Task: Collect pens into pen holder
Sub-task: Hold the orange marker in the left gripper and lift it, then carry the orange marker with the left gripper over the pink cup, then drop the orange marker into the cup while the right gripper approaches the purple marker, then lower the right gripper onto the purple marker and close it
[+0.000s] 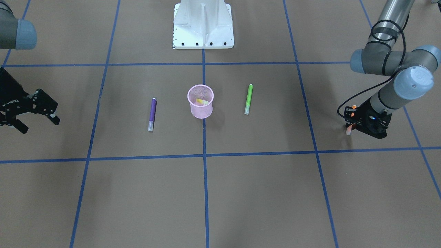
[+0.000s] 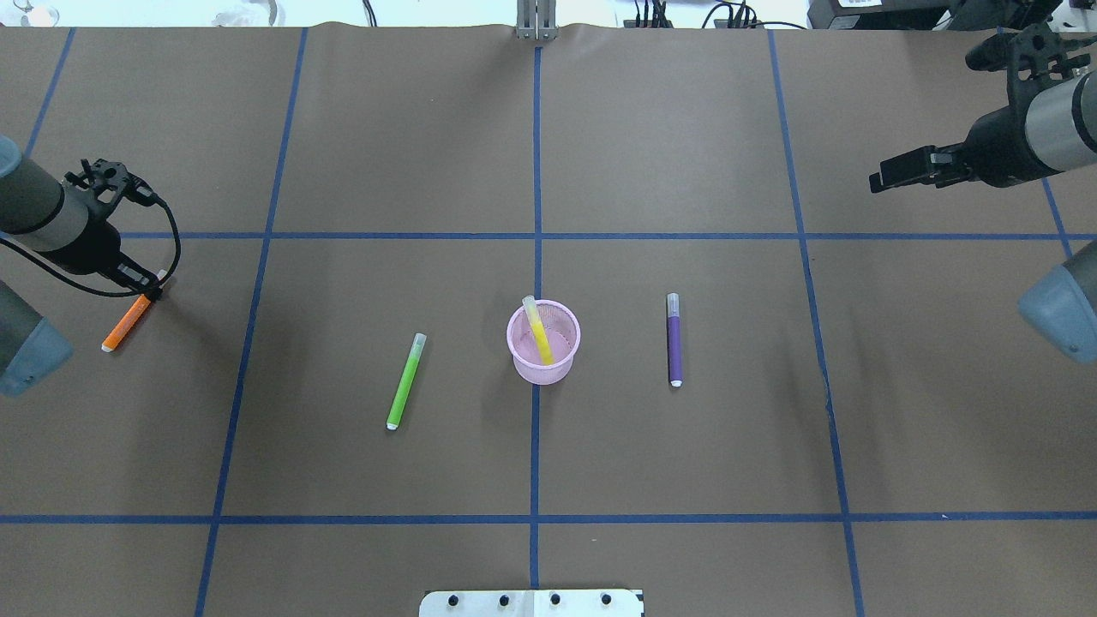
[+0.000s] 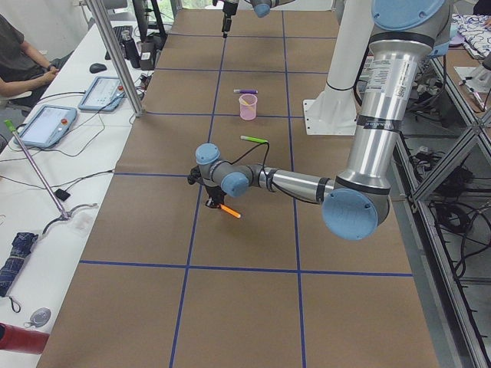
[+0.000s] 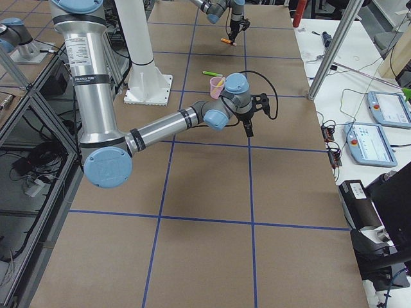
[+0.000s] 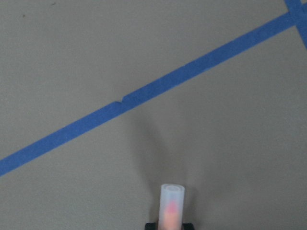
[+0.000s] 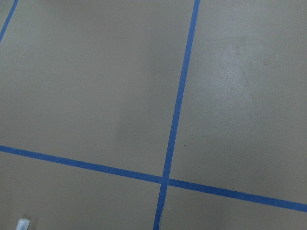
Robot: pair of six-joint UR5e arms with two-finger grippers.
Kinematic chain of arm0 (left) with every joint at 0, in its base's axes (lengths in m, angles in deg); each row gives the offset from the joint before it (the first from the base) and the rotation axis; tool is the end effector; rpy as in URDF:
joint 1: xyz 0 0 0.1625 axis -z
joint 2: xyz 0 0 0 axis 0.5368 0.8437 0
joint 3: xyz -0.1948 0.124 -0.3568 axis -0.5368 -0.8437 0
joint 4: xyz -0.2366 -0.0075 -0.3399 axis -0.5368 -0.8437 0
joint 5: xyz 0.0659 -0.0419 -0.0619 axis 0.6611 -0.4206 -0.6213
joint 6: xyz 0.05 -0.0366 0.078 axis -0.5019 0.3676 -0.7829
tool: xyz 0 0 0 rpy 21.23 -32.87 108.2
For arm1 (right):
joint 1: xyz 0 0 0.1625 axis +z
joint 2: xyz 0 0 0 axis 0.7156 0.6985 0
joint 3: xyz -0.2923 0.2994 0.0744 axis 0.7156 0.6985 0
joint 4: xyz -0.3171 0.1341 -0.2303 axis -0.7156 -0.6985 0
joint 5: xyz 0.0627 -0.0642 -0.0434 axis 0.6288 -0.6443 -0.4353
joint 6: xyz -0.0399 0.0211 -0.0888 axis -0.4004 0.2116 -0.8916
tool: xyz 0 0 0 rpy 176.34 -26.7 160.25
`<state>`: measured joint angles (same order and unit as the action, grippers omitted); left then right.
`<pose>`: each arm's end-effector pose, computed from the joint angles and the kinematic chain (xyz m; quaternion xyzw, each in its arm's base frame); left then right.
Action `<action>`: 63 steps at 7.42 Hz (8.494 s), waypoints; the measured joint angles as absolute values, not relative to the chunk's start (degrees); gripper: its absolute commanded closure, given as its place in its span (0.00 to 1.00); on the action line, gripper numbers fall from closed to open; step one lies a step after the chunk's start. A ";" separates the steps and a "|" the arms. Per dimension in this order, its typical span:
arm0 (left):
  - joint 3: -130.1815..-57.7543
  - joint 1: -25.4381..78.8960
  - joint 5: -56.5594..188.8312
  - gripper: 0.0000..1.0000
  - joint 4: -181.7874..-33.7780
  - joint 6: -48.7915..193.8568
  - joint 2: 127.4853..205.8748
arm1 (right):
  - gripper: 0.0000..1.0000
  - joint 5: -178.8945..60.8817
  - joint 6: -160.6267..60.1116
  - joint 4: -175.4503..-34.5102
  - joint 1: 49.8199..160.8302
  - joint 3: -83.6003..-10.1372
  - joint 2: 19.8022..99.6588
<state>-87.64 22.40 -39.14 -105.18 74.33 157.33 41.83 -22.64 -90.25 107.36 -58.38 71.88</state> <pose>0.2805 -0.5264 0.5697 0.0774 0.3774 0.2255 0.8948 -0.1922 -0.5202 0.4093 0.1732 -0.4534 -0.0041 0.8743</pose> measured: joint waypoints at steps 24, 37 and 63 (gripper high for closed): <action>-100.70 -12.94 16.42 0.83 -121.54 113.83 182.00 | 0.01 41.69 -17.80 -90.15 107.40 -55.89 69.04; -106.02 -2.86 0.79 0.02 -129.07 122.02 168.36 | 0.02 20.59 13.58 -90.57 81.63 -55.72 62.18; -104.25 14.22 -25.01 0.02 -129.20 119.97 158.16 | 0.78 21.38 6.15 -101.45 76.99 -49.02 55.31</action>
<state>-104.25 14.22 -25.01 -129.20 119.97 158.16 21.38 6.15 -101.45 76.99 -49.02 55.31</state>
